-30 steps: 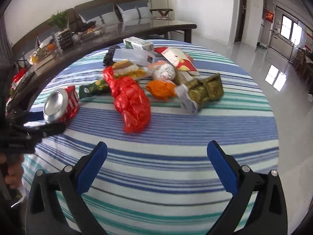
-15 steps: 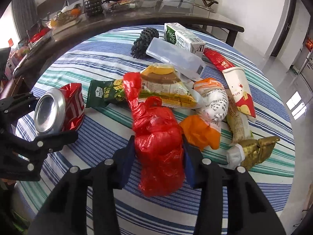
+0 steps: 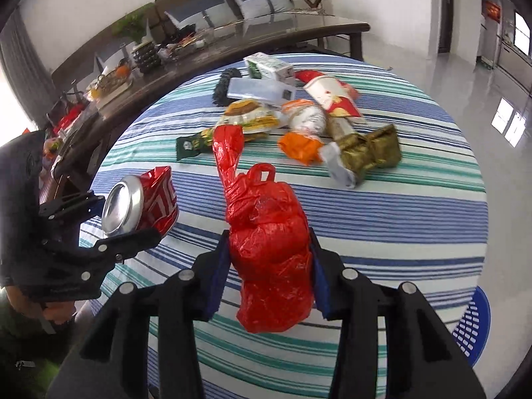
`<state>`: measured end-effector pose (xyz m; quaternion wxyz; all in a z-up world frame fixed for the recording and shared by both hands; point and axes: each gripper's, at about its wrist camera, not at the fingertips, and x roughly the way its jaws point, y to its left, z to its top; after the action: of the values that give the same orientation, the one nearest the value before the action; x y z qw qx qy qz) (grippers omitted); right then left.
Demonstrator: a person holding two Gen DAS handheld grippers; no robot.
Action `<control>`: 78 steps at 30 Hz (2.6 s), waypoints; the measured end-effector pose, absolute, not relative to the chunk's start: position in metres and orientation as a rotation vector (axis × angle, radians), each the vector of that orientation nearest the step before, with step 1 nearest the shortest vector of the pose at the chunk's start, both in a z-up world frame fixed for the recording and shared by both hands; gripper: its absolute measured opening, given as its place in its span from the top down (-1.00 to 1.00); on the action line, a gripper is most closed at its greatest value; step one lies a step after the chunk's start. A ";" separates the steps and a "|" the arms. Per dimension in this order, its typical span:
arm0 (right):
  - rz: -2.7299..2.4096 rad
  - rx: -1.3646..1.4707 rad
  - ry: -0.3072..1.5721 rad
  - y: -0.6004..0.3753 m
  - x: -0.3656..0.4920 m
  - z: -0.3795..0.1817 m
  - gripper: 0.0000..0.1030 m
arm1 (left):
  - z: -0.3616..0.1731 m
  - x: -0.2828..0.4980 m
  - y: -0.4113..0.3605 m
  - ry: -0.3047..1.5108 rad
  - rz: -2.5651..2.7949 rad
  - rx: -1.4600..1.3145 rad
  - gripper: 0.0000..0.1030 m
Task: Collect trash
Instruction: 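Grasp the red plastic bag with the right tool while the left tool lifts the can, then carry can and bag to the blue wastebasket and open both tools, then return both tools to the table and grasp the green cracker packet with left tool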
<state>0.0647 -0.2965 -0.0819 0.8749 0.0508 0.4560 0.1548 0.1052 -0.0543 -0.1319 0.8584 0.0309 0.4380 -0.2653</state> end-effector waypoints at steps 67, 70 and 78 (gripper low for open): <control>-0.272 0.071 0.625 -0.391 -0.003 -0.042 -0.75 | -0.129 0.097 -0.147 0.862 -0.547 0.201 -0.84; -0.230 0.036 0.624 -0.362 0.006 -0.037 -0.75 | -0.133 0.109 -0.112 0.873 -0.485 0.177 -0.84; -0.022 -0.008 0.784 -0.278 0.039 -0.083 -0.76 | -0.150 0.140 -0.049 0.895 -0.341 0.159 -0.86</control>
<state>0.0393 -0.2785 -0.0827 0.9240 -0.0038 0.3821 -0.0108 0.1398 -0.0493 -0.1501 0.8844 0.0763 0.4302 -0.1639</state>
